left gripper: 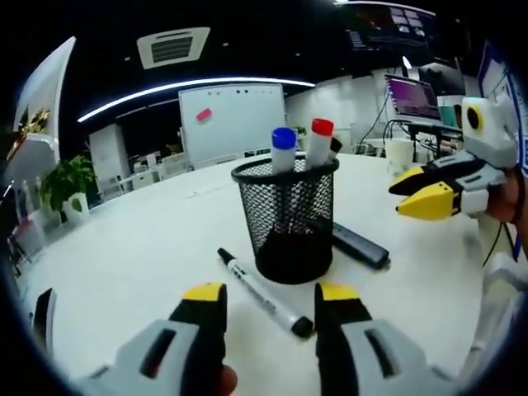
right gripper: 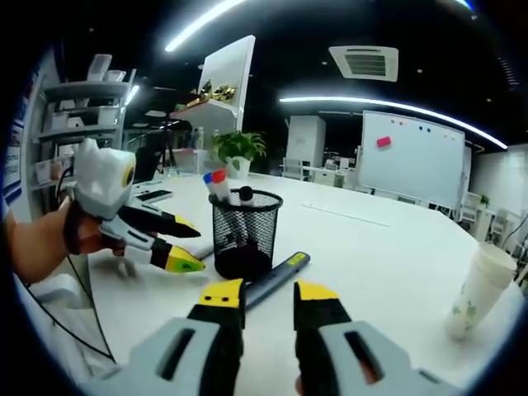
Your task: Place the scattered laser pointers and whiteboard markers into the pen holder and stack the scattered paper cups together
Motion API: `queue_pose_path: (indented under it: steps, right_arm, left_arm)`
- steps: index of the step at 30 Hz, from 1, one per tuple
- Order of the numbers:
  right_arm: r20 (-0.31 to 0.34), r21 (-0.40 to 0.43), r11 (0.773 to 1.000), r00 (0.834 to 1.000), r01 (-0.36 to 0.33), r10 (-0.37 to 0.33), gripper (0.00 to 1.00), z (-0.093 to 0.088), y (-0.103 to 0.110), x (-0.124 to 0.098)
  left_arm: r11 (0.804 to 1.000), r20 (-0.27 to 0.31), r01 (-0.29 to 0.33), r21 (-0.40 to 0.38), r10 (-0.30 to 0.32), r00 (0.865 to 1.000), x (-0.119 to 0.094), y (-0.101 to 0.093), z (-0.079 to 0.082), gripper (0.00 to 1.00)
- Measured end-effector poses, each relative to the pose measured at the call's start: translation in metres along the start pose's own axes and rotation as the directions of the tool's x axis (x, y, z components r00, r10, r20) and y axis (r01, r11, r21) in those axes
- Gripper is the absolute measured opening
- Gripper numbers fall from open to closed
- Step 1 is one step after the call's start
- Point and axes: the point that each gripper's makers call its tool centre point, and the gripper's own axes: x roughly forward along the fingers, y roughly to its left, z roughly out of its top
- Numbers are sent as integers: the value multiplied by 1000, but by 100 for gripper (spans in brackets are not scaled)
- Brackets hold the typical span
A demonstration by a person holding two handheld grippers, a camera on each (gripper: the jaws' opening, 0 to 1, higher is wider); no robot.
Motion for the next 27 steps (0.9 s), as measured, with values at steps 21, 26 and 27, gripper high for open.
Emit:
queue_pose_path:
  steps: [21,26,27]
  right_arm:
    - [-4,2,1000,1000,1,-1,23,-1,0,1]
    - [-6,-1,1000,1000,-2,2,22,-4,2,2]
    - [-5,0,1000,1000,-2,2,22,-4,2,2]
  left_arm:
    - [1000,-16,-6,-29,5,1000,3,3,-9,37]
    - [999,-15,-12,-39,11,1000,2,4,-9,33]
    - [999,-14,-15,-39,14,1000,2,5,-10,32]
